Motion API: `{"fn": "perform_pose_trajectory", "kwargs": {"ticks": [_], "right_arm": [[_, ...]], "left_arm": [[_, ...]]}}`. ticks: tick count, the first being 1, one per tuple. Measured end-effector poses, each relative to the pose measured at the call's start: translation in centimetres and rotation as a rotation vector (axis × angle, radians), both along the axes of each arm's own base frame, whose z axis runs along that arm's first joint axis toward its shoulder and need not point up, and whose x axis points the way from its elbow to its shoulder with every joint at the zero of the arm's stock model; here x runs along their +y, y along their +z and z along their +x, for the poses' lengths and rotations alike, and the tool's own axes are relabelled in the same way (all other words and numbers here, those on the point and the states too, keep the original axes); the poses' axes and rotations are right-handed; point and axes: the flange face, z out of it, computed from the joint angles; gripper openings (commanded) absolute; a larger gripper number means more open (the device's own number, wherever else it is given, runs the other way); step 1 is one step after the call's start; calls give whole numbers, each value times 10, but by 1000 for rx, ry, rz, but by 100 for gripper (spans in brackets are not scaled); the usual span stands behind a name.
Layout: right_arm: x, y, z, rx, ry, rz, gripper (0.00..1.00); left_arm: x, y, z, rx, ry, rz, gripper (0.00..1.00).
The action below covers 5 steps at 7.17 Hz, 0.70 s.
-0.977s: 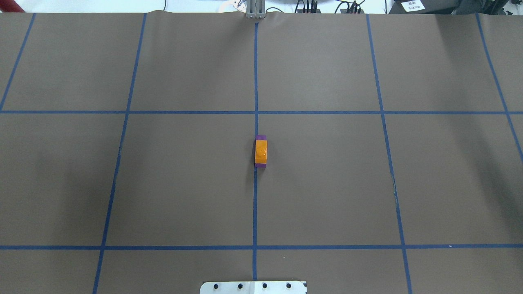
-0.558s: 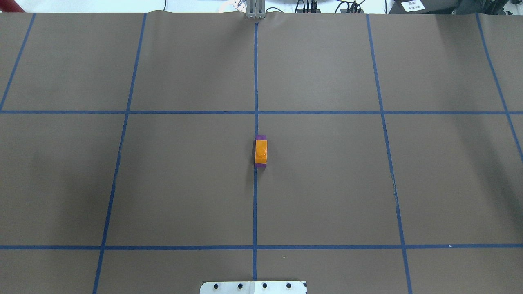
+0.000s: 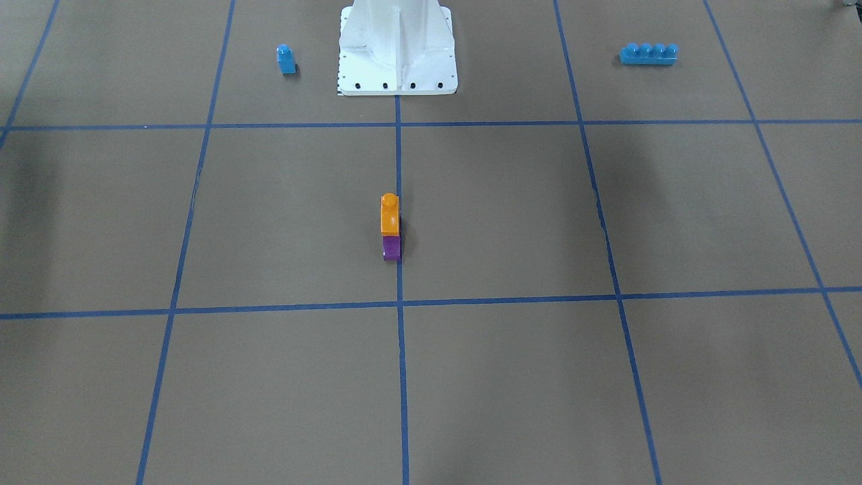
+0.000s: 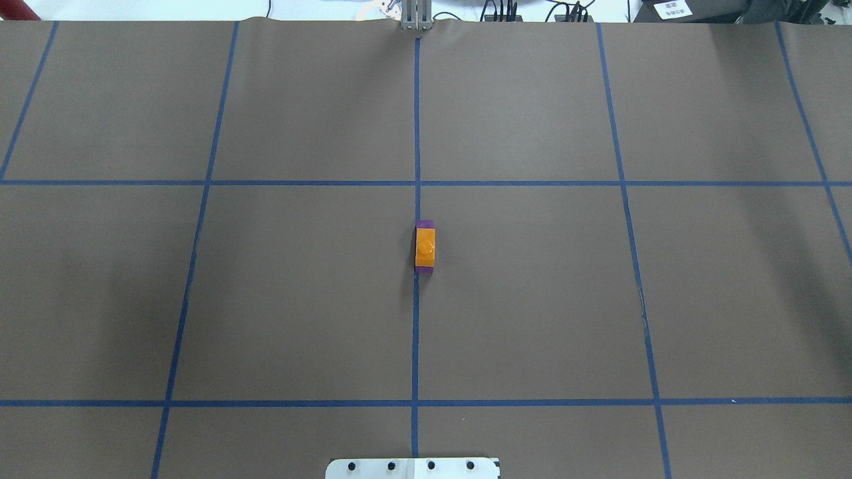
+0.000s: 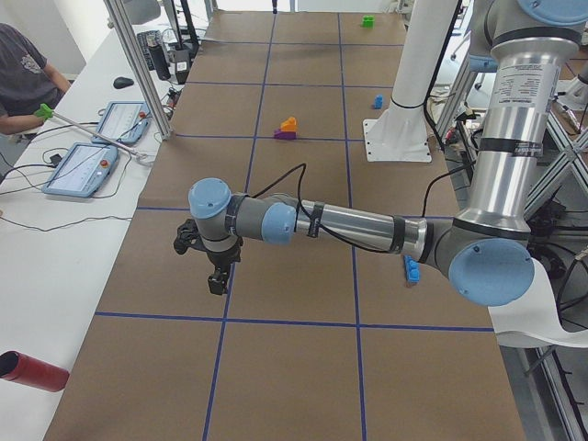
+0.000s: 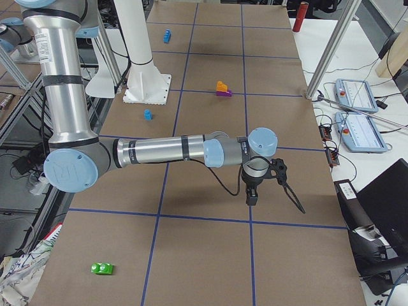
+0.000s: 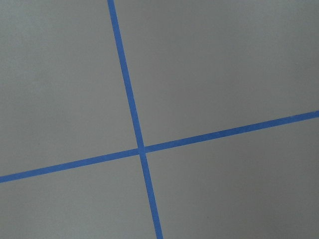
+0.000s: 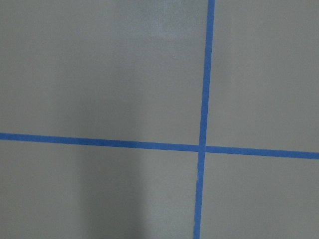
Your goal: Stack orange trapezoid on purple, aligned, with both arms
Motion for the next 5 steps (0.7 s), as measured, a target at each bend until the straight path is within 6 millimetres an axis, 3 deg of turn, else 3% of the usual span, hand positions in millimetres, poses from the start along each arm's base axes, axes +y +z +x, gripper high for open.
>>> {"fn": "perform_pose_trajectory", "kwargs": {"ticks": [5], "right_arm": [[1,-10,-2,-28,0,11,100]], "left_arm": [[2,6,0,-3,-3,-11,100]]}}
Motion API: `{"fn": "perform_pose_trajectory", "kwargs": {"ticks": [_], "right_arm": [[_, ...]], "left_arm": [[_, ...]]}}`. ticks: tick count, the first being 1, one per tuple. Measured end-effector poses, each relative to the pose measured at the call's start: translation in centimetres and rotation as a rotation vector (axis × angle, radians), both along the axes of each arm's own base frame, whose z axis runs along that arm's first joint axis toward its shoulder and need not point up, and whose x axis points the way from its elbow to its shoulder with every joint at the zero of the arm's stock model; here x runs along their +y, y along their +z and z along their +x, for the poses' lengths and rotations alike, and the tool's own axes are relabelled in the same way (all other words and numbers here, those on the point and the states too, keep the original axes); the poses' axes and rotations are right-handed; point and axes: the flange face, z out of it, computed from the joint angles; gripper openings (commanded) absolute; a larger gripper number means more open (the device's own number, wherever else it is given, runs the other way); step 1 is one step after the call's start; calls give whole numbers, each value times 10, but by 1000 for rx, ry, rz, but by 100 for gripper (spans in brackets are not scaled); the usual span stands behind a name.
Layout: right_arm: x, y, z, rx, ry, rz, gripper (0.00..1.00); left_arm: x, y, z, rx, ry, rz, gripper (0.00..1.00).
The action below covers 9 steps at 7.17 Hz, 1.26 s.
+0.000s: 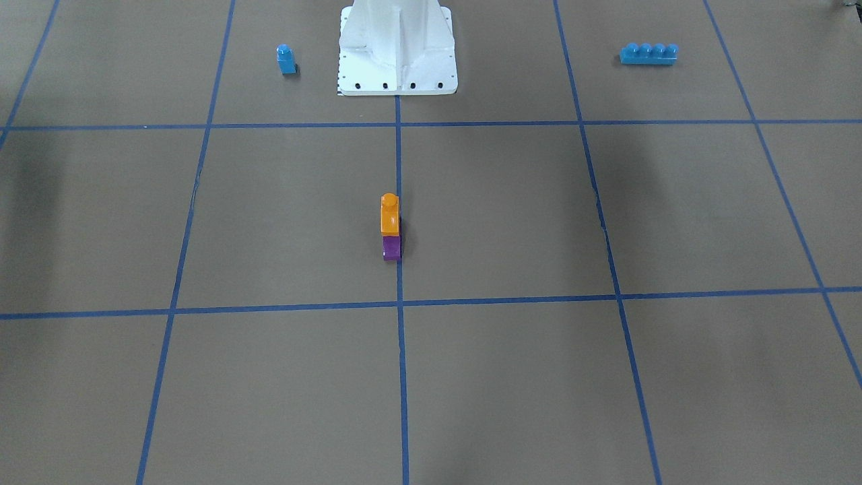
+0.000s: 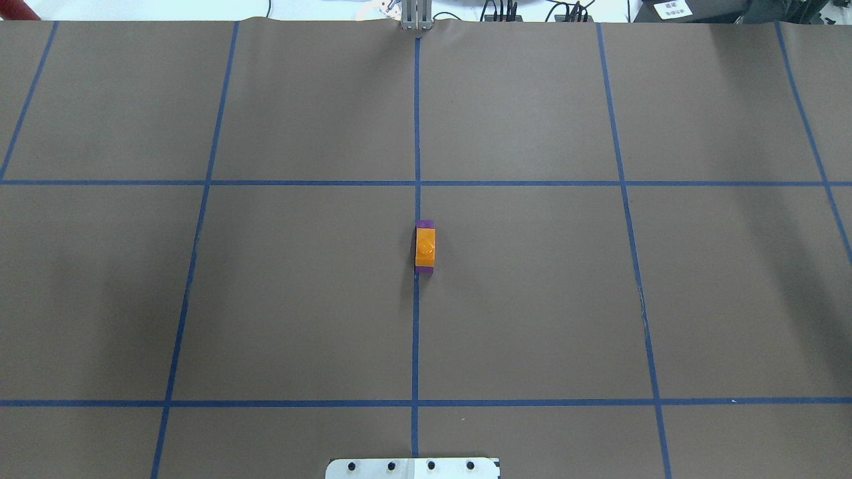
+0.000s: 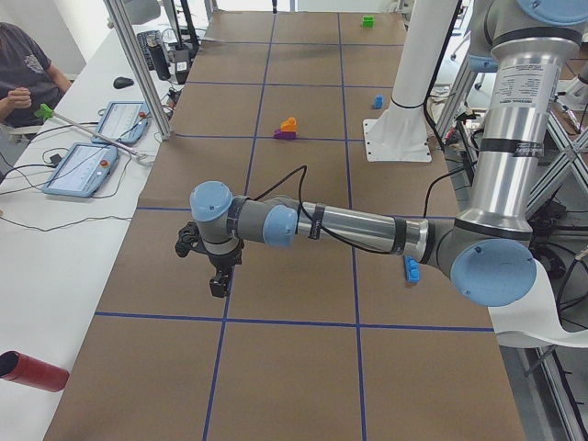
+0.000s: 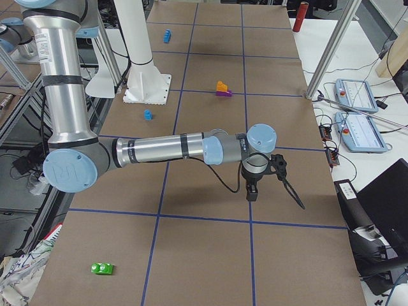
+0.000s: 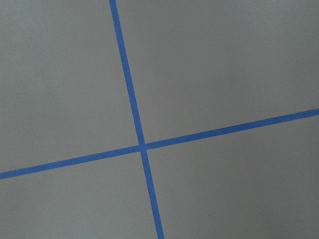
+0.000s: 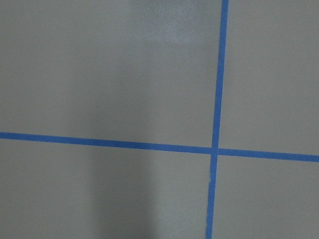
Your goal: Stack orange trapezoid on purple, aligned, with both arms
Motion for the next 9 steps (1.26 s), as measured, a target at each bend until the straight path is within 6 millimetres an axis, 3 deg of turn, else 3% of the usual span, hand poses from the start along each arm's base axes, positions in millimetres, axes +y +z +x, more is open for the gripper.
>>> {"fn": "perform_pose_trajectory", "kwargs": {"ticks": [9], "right_arm": [[2,4,0,5,-8,-13,100]], "left_arm": [[1,10,0,3,1,-28,100]]}}
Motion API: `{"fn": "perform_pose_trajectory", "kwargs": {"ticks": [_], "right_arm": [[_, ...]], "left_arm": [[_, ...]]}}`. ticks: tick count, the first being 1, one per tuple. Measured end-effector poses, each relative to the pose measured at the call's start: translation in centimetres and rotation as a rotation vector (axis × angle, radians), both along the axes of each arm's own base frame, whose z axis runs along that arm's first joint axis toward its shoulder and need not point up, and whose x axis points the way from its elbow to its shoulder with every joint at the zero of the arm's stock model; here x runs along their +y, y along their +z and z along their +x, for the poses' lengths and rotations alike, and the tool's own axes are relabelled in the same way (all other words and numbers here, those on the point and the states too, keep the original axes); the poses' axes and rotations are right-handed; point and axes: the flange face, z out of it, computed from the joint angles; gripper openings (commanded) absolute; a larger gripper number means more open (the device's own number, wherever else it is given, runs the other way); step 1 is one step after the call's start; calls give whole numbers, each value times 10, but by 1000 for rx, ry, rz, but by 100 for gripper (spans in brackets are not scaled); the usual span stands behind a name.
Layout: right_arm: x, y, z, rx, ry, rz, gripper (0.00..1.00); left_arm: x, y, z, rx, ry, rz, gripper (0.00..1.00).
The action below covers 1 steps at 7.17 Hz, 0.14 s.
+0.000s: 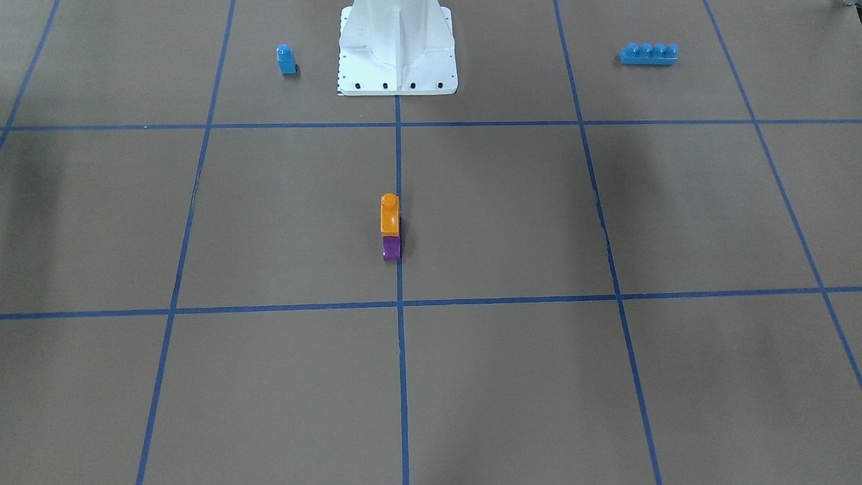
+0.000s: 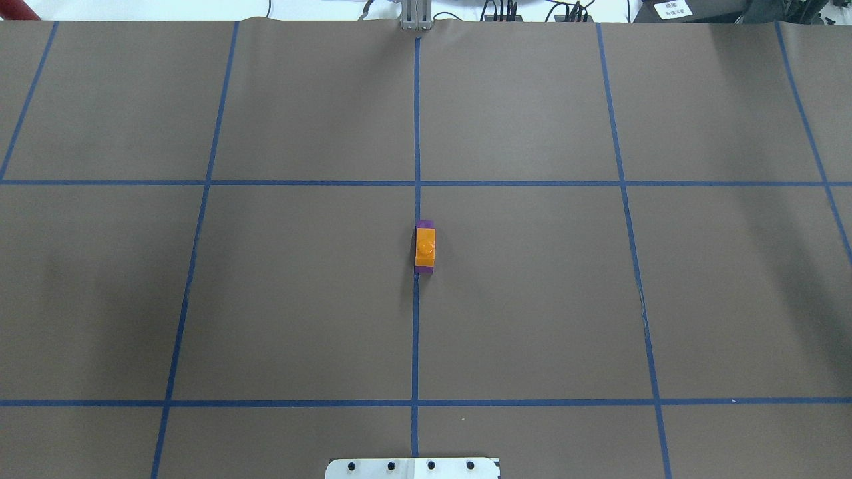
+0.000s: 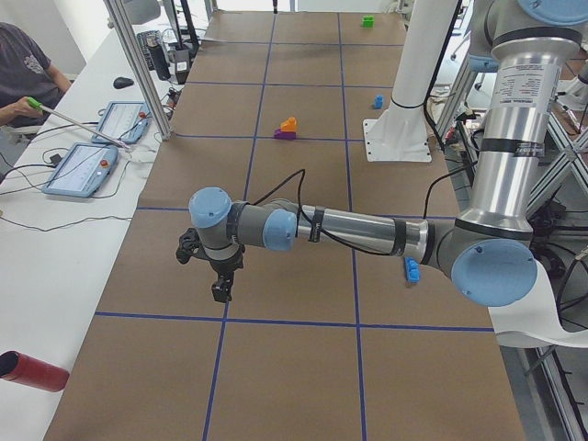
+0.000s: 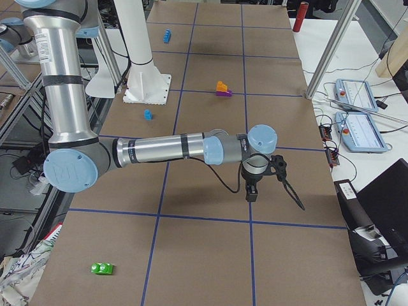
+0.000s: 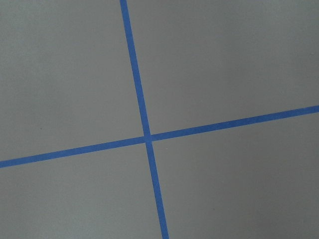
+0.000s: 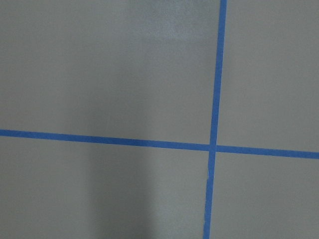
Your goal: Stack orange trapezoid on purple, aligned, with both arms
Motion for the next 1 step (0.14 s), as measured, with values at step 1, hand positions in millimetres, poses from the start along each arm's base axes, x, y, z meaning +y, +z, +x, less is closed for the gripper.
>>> {"fn": "perform_pose_trajectory", "kwargs": {"ticks": [1], "right_arm": [[1,1,0,0,-1,-3,100]], "left_arm": [[0,-1,0,1,0,2,100]]}}
